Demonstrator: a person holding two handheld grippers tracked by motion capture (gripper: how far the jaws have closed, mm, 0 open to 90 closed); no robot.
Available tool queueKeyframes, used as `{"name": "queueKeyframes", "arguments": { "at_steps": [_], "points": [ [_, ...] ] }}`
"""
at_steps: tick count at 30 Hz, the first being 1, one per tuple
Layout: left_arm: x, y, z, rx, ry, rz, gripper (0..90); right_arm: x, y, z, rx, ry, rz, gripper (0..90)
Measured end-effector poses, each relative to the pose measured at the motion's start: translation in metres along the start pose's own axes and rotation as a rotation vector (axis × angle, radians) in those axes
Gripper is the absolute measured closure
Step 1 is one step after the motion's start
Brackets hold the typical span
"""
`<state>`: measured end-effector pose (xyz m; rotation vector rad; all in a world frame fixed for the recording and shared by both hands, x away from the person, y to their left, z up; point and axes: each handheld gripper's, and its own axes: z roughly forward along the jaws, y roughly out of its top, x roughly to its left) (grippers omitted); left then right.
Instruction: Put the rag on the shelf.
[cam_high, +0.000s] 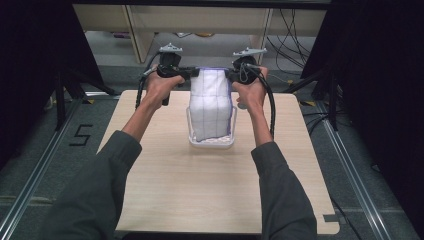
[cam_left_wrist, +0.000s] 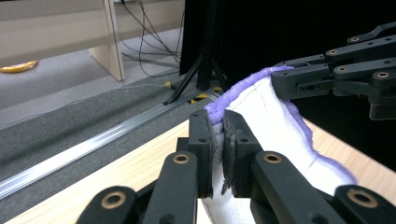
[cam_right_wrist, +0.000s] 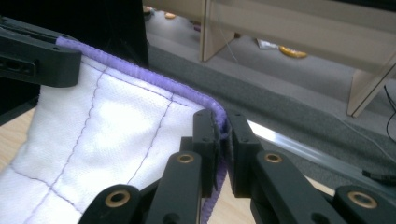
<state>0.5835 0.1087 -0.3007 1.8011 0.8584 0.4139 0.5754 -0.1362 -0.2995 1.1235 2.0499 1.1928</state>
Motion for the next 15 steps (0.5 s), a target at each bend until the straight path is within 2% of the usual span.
{"name": "queueKeyframes", "arguments": {
  "at_steps": [2, 3, 4, 7, 9, 11, 12, 13, 15],
  "points": [
    [0.001, -0.002, 0.004, 0.007, -0.002, 0.002, 82.0, -0.001, -0.004, 0.006, 0.007, -0.002, 0.008, 84.0],
    [0.002, -0.004, 0.005, 0.007, -0.001, 0.000, 81.8, -0.003, -0.006, 0.009, 0.028, 0.000, -0.006, 83.9],
    [0.003, -0.005, 0.006, 0.004, -0.005, 0.001, 81.7, -0.002, -0.008, 0.012, 0.035, -0.002, 0.019, 83.9],
    [0.007, -0.013, 0.010, 0.004, -0.027, 0.047, 81.1, -0.003, -0.012, 0.015, 0.049, -0.014, 0.002, 83.9],
    [0.010, -0.019, 0.013, 0.010, -0.034, 0.045, 80.7, -0.002, -0.015, 0.017, 0.073, -0.020, 0.006, 83.7],
    [0.012, -0.025, 0.016, 0.025, -0.035, 0.050, 80.6, -0.005, -0.018, 0.018, 0.094, -0.021, -0.022, 83.8],
    [0.013, -0.029, 0.018, 0.030, -0.041, 0.043, 80.6, -0.004, -0.022, 0.020, 0.088, -0.025, 0.001, 83.7],
    [0.013, -0.030, 0.019, 0.029, -0.043, 0.040, 80.8, -0.007, -0.024, 0.021, 0.138, -0.016, 0.004, 83.4],
    [0.014, -0.034, 0.019, 0.041, -0.037, 0.041, 81.2, -0.009, -0.027, 0.025, 0.155, -0.019, -0.011, 83.1]
  ]
}}
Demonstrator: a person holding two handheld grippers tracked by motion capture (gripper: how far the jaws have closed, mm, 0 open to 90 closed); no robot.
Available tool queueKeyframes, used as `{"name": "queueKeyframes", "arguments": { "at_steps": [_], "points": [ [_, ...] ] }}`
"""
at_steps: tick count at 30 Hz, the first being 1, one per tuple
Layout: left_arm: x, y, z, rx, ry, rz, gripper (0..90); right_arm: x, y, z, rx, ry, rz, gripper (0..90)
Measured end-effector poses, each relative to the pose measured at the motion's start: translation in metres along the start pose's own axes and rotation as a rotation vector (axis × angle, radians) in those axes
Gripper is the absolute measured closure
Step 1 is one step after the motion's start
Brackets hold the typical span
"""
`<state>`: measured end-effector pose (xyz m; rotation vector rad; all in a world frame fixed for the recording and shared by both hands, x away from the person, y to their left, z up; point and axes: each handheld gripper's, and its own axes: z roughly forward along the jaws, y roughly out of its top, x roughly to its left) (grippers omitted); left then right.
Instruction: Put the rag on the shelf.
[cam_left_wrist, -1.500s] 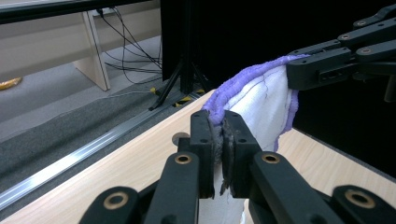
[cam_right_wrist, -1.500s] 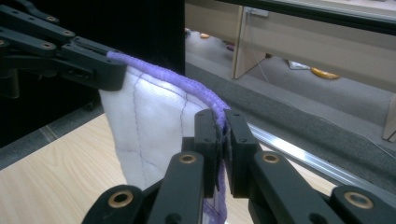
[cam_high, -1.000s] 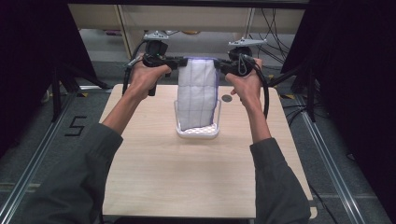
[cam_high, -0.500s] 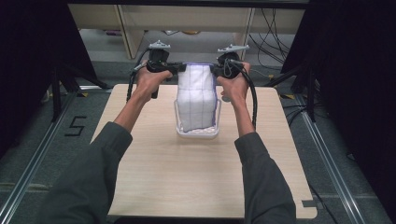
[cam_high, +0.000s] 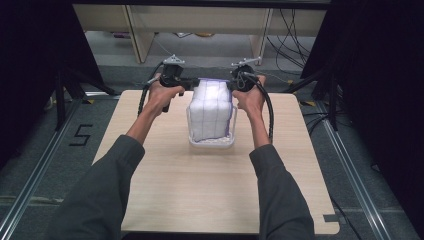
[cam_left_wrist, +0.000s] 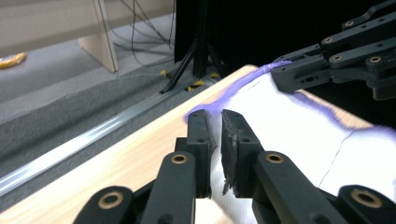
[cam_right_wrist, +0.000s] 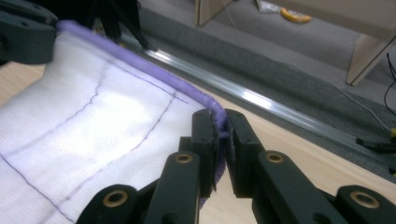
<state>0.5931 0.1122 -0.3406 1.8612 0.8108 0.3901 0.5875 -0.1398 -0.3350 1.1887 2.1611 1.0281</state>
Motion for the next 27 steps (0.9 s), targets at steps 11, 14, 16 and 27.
{"name": "queueKeyframes", "arguments": {
  "at_steps": [11, 14, 16, 27],
  "points": [
    [0.004, -0.008, -0.008, 0.011, -0.011, -0.019, 80.1, -0.005, -0.012, 0.021, 0.076, -0.013, 0.026, 64.6],
    [0.007, -0.008, -0.013, 0.003, -0.008, -0.039, 79.4, -0.008, -0.012, 0.020, 0.092, -0.008, 0.021, 62.2],
    [0.009, -0.009, -0.016, 0.001, -0.008, -0.044, 78.8, -0.010, -0.012, 0.017, 0.100, -0.002, 0.028, 61.7],
    [0.010, -0.013, -0.035, 0.027, -0.036, -0.111, 67.6, -0.026, -0.016, -0.006, 0.096, -0.021, 0.063, 59.1]
  ]
}}
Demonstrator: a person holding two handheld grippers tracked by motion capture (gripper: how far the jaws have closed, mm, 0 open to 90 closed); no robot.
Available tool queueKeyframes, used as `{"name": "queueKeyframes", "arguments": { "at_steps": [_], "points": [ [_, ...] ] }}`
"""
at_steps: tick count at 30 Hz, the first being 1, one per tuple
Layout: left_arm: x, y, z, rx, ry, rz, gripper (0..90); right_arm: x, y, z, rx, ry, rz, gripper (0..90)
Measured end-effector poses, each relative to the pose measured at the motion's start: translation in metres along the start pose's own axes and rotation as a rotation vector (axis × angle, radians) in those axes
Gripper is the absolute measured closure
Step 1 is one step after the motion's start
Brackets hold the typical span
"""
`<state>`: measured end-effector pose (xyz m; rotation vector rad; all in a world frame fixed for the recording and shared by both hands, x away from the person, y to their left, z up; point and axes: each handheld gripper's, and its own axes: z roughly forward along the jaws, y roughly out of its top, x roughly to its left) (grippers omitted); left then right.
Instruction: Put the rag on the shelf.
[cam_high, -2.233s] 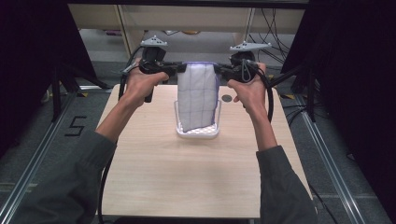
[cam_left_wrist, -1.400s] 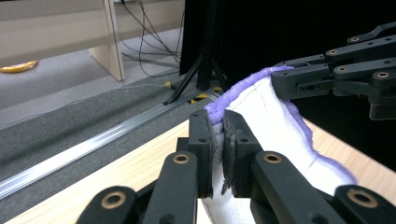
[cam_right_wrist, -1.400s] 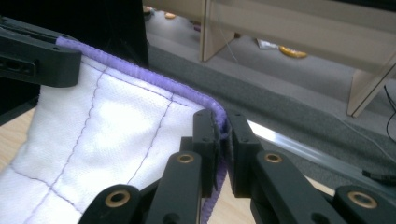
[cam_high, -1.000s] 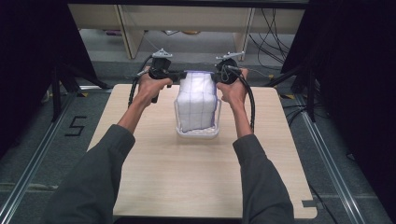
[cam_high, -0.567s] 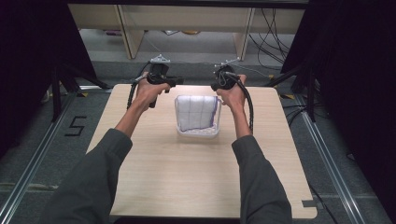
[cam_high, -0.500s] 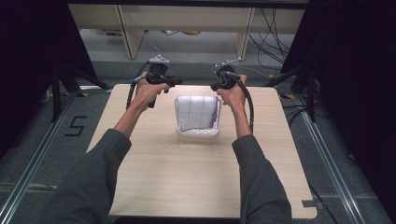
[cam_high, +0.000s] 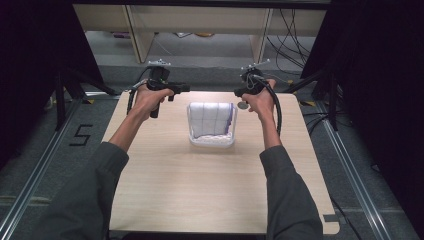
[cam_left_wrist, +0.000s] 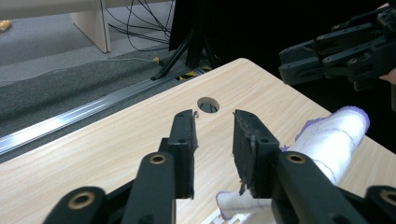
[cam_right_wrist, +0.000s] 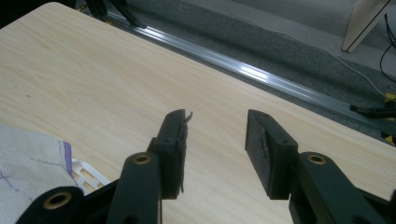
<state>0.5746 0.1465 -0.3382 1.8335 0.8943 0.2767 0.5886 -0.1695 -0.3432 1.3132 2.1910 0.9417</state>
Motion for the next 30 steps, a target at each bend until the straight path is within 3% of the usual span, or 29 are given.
{"name": "queueKeyframes", "arguments": {
  "at_steps": [8, 10, 13, 14, 16, 25, 30],
  "points": [
    [-0.004, -0.005, -0.007, 0.029, 0.000, -0.006, 55.2, -0.001, -0.008, -0.015, -0.020, 0.009, 0.024, 56.8],
    [-0.007, -0.006, -0.010, 0.038, 0.030, 0.003, 50.1, -0.002, -0.009, -0.018, -0.020, 0.014, 0.007, 55.2],
    [-0.011, -0.008, -0.014, 0.042, 0.019, 0.006, 46.6, -0.001, -0.012, -0.024, -0.029, 0.021, 0.011, 52.9],
    [-0.012, -0.009, -0.015, 0.041, 0.026, 0.009, 45.6, 0.001, -0.013, -0.026, -0.023, 0.023, 0.029, 52.6],
    [-0.015, -0.010, -0.018, 0.049, 0.034, 0.015, 42.9, 0.000, -0.014, -0.031, -0.044, 0.031, 0.019, 51.7],
    [-0.025, -0.019, -0.031, 0.035, -0.008, -0.007, 37.8, 0.010, -0.025, -0.052, -0.076, 0.062, 0.048, 45.2],
    [-0.033, -0.026, -0.038, 0.024, -0.010, -0.012, 36.8, 0.017, -0.029, -0.059, -0.102, 0.076, 0.016, 43.2]
  ]
}}
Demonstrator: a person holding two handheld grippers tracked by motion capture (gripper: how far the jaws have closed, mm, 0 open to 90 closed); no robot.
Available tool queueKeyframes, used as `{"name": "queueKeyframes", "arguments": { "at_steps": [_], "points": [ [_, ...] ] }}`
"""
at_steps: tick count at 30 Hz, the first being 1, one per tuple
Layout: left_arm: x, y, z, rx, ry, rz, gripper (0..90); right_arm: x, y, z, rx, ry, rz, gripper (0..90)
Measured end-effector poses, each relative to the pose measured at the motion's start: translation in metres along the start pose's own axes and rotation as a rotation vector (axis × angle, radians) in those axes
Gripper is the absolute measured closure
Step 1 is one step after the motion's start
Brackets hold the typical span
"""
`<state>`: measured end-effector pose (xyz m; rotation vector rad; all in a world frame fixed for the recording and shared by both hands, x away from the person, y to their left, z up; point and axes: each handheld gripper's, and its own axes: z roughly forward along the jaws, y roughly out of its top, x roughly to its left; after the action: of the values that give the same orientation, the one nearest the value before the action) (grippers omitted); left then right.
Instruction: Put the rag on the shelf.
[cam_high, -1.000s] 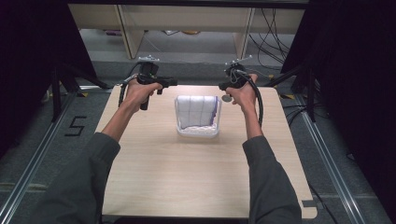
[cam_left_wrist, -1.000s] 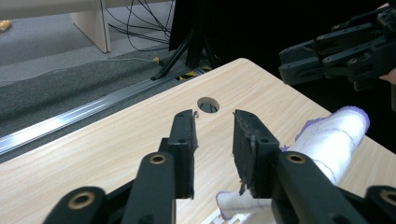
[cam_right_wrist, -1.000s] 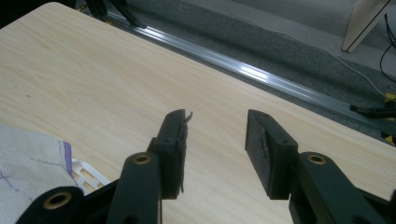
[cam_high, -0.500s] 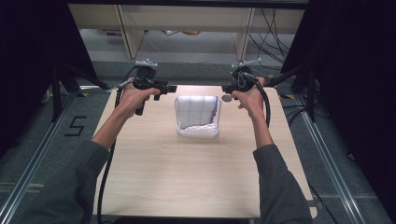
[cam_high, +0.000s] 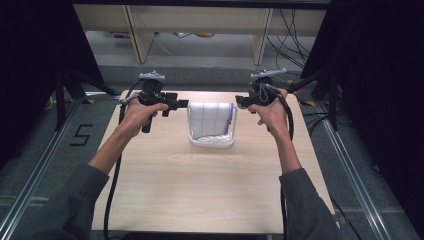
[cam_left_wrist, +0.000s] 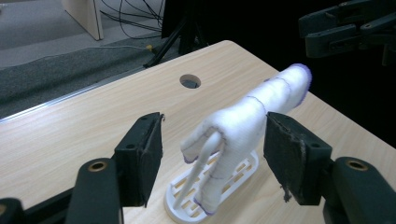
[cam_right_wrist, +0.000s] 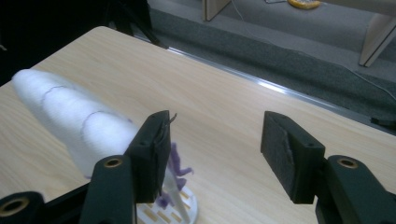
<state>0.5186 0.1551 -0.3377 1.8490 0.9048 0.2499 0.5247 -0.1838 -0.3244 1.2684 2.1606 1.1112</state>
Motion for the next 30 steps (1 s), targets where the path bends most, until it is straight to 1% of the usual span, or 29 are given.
{"name": "queueKeyframes", "arguments": {
  "at_steps": [1, 3, 4, 6, 7, 8, 9, 10, 11, 12, 13, 14, 16, 17, 19, 20, 22, 24, 25, 26, 27, 28, 29, 30],
  "points": [
    [-0.001, -0.001, -0.002, -0.007, -0.002, 0.001, 36.8, 0.001, -0.001, 0.000, -0.014, 0.010, -0.007, 42.6],
    [-0.004, -0.003, -0.005, -0.020, 0.008, -0.007, 36.2, 0.005, -0.002, -0.002, -0.006, 0.015, -0.006, 41.2],
    [-0.005, -0.004, -0.007, -0.019, -0.011, -0.006, 36.2, 0.006, -0.003, -0.003, -0.006, 0.027, -0.005, 41.2],
    [-0.008, -0.006, -0.009, -0.016, -0.010, 0.004, 36.1, 0.008, -0.005, -0.005, -0.006, 0.034, -0.002, 41.0],
    [-0.010, -0.008, -0.011, -0.015, -0.012, 0.009, 35.8, 0.010, -0.006, -0.005, -0.015, 0.032, -0.003, 40.7],
    [-0.011, -0.010, -0.012, -0.016, -0.015, 0.009, 35.5, 0.011, -0.008, -0.006, -0.022, 0.033, -0.015, 40.7],
    [-0.012, -0.012, -0.013, -0.019, -0.012, 0.004, 35.2, 0.012, -0.009, -0.007, -0.019, 0.034, -0.016, 40.6],
    [-0.013, -0.013, -0.014, -0.017, -0.024, 0.003, 34.7, 0.013, -0.010, -0.009, -0.019, 0.047, -0.019, 40.4],
    [-0.015, -0.015, -0.015, -0.019, -0.028, 0.005, 34.2, 0.016, -0.012, -0.010, -0.018, 0.045, -0.007, 39.9],
    [-0.017, -0.018, -0.016, -0.020, -0.027, 0.004, 34.1, 0.016, -0.013, -0.011, -0.028, 0.054, -0.027, 39.9],
    [-0.017, -0.020, -0.018, -0.017, -0.040, 0.010, 33.8, 0.017, -0.015, -0.012, -0.033, 0.055, -0.023, 39.9],
    [-0.019, -0.022, -0.019, -0.022, -0.033, 0.007, 33.5, 0.019, -0.017, -0.014, -0.036, 0.057, -0.018, 39.8],
    [-0.022, -0.025, -0.020, -0.016, -0.048, 0.007, 32.3, 0.021, -0.020, -0.017, -0.033, 0.058, -0.014, 39.4],
    [-0.025, -0.027, -0.021, -0.019, -0.043, 0.008, 32.1, 0.022, -0.022, -0.017, -0.041, 0.069, -0.014, 39.1],
    [-0.027, -0.030, -0.023, -0.014, -0.055, 0.014, 31.7, 0.025, -0.026, -0.021, -0.032, 0.063, -0.015, 38.8],
    [-0.028, -0.031, -0.024, -0.019, -0.054, 0.015, 31.4, 0.027, -0.028, -0.021, -0.045, 0.067, -0.013, 38.8],
    [-0.031, -0.033, -0.026, -0.020, -0.059, 0.015, 30.6, 0.031, -0.031, -0.022, -0.052, 0.076, -0.013, 38.4],
    [-0.033, -0.036, -0.028, -0.023, -0.064, 0.013, 30.3, 0.033, -0.034, -0.024, -0.053, 0.069, -0.027, 38.4],
    [-0.035, -0.037, -0.028, -0.026, -0.058, 0.016, 30.0, 0.034, -0.035, -0.024, -0.064, 0.067, -0.037, 38.3],
    [-0.035, -0.039, -0.029, -0.021, -0.066, 0.019, 29.8, 0.037, -0.037, -0.025, -0.057, 0.069, -0.022, 38.2],
    [-0.037, -0.040, -0.030, -0.017, -0.057, 0.022, 29.7, 0.036, -0.038, -0.026, -0.065, 0.078, -0.041, 38.1],
    [-0.038, -0.043, -0.030, -0.018, -0.056, 0.026, 29.4, 0.038, -0.040, -0.026, -0.068, 0.076, -0.021, 37.9],
    [-0.039, -0.045, -0.031, -0.024, -0.059, 0.026, 29.0, 0.038, -0.041, -0.026, -0.075, 0.079, -0.029, 37.5],
    [-0.040, -0.048, -0.032, -0.024, -0.061, 0.027, 28.7, 0.040, -0.043, -0.028, -0.072, 0.085, -0.024, 37.3]
  ]
}}
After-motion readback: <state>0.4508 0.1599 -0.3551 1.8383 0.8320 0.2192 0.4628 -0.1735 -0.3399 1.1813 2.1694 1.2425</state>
